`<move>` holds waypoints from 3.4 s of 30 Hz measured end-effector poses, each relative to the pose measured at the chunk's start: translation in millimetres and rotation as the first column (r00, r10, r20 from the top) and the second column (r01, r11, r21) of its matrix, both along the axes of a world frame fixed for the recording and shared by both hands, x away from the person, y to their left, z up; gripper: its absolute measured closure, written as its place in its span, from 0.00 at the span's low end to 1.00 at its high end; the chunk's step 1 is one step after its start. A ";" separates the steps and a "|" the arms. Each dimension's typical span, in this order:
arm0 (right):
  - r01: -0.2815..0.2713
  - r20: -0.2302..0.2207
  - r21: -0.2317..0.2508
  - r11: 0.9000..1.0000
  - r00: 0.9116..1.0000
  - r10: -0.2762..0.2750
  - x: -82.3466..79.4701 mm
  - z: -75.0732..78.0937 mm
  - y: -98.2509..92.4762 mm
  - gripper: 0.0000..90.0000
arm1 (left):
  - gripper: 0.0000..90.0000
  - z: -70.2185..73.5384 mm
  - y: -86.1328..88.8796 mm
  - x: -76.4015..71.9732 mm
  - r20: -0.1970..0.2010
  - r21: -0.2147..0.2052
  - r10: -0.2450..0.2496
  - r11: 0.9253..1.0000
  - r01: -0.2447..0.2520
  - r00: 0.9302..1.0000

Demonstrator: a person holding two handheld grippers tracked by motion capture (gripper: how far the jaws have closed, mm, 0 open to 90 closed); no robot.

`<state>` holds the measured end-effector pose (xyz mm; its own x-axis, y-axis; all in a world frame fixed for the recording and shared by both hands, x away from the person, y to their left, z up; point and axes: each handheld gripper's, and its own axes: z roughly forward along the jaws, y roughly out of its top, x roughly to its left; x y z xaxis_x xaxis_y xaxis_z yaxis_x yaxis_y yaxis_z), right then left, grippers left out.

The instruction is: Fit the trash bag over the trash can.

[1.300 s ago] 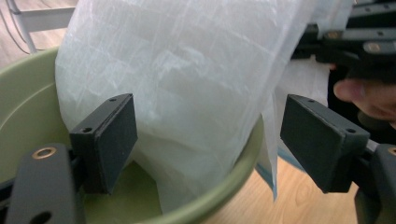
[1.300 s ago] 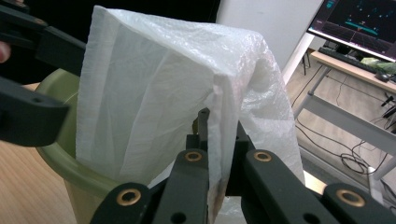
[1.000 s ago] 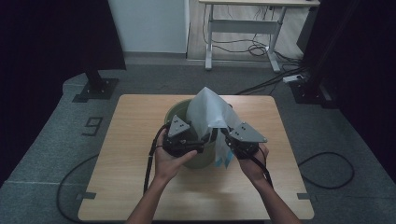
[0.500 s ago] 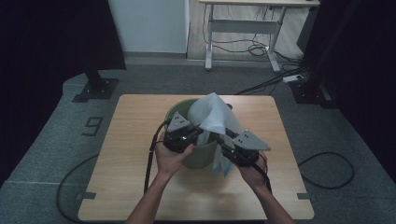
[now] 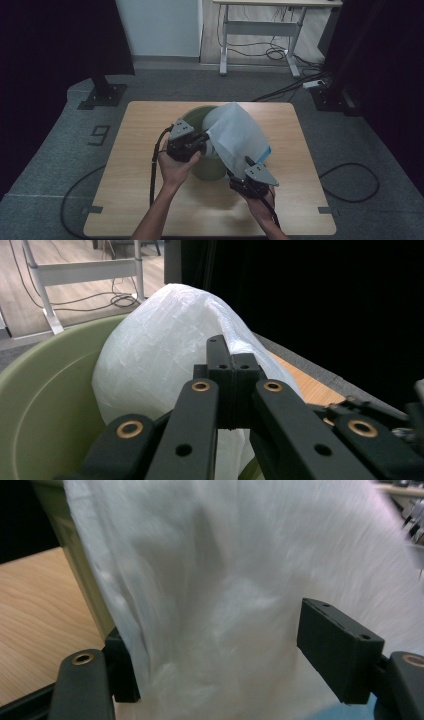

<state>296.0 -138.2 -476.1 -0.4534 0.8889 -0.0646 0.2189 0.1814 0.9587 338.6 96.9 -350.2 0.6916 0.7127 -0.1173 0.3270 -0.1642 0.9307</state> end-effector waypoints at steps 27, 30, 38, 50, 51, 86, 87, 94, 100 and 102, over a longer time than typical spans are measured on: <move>-0.101 0.242 -0.094 0.990 0.963 0.121 5.8 84.0 -11.9 0.98 | 0.91 -11.7 63.5 -4.7 -0.024 -0.036 0.020 0.999 -0.021 1.000; -0.111 0.237 -0.113 0.987 0.962 0.135 7.9 89.0 -9.2 0.98 | 0.68 -9.5 63.4 -6.9 0.019 0.004 0.038 0.999 -0.038 0.999; -0.128 0.202 -0.139 0.982 0.967 0.154 11.6 95.1 -9.0 0.98 | 0.41 8.3 57.4 -12.5 0.079 0.015 0.050 0.999 -0.051 0.996; -0.176 0.146 -0.158 0.972 0.969 0.199 16.4 96.0 -2.2 0.98 | 0.37 15.7 23.9 -0.9 0.075 0.046 0.012 0.999 -0.016 0.997; -0.179 0.142 -0.158 0.971 0.969 0.202 16.2 95.8 -1.4 0.98 | 0.37 16.1 21.6 -0.2 0.075 0.050 0.011 0.999 -0.015 0.997; -0.240 0.134 0.026 0.971 0.963 0.234 -5.9 65.2 -64.5 0.37 | 0.99 -14.9 100.9 10.3 -0.012 -0.131 0.019 0.991 -0.020 1.000; -0.233 0.128 0.030 0.972 0.965 0.227 -3.6 64.3 -66.5 0.38 | 0.99 -15.5 102.5 10.4 -0.016 -0.138 0.017 0.990 -0.019 1.000; -0.200 0.107 0.045 0.979 0.975 0.195 7.4 60.6 -76.9 0.38 | 0.99 -17.3 113.0 8.6 -0.023 -0.153 0.029 0.988 -0.032 0.999; -0.202 0.087 0.059 0.978 0.977 0.196 17.4 56.6 -72.3 0.39 | 0.99 -17.4 121.4 9.1 -0.032 -0.166 0.042 0.985 -0.046 0.999; -0.208 0.082 0.068 0.976 0.976 0.202 19.1 56.4 -71.2 0.39 | 0.99 -16.7 126.8 10.3 -0.034 -0.184 0.044 0.982 -0.050 0.998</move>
<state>315.2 -209.4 -419.6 -0.6231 0.7811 -0.0412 0.1124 0.1416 0.9835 348.9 223.7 -366.9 0.6520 0.7084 -0.2704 0.3585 0.0262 0.9332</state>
